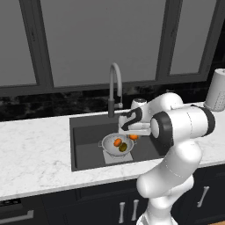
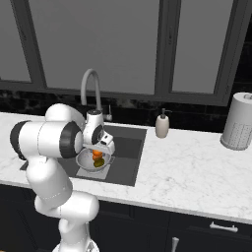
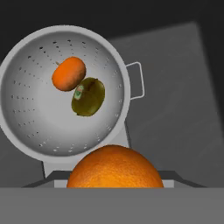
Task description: Put the colander in the sink, put the tangerine, kiwi, orange in the colander, and turn on the sink faucet and pour water over the colander.
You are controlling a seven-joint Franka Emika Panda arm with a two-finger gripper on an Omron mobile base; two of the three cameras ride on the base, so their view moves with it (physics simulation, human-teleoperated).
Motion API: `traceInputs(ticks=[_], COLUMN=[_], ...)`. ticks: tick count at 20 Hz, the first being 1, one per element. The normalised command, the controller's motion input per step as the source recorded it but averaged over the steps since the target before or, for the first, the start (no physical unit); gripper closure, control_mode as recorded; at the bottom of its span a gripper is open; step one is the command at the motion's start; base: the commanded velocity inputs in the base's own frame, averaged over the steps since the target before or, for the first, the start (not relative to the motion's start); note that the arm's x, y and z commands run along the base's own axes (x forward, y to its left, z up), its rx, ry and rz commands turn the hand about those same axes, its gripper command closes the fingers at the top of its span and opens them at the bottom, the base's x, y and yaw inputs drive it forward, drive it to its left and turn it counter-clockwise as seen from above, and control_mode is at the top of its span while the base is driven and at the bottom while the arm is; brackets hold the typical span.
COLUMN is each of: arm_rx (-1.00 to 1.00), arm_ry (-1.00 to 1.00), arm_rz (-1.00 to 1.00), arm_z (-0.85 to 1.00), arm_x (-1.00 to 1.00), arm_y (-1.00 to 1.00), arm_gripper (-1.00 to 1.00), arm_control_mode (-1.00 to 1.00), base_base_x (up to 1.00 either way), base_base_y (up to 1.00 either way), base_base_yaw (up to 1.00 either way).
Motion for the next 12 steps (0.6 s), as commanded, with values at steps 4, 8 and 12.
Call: traceInputs(ticks=[4, 8, 12], arm_rx=[0.03, 0.01, 0.00], arm_ry=[0.01, 0.00, -0.03], arm_rz=[0.09, 0.02, 0.00], arm_z=[-0.55, -0.53, -0.45], arm_x=[0.30, 0.25, 0.20], arm_y=[0.23, 0.05, 0.00], arm_gripper=[1.00, 1.00, 1.00], arm_control_mode=[-1.00, -1.00, -1.00], base_base_x=[0.00, 0.00, 0.00], base_base_y=[0.00, 0.00, 0.00], base_base_yaw=[0.00, 0.00, 0.00])
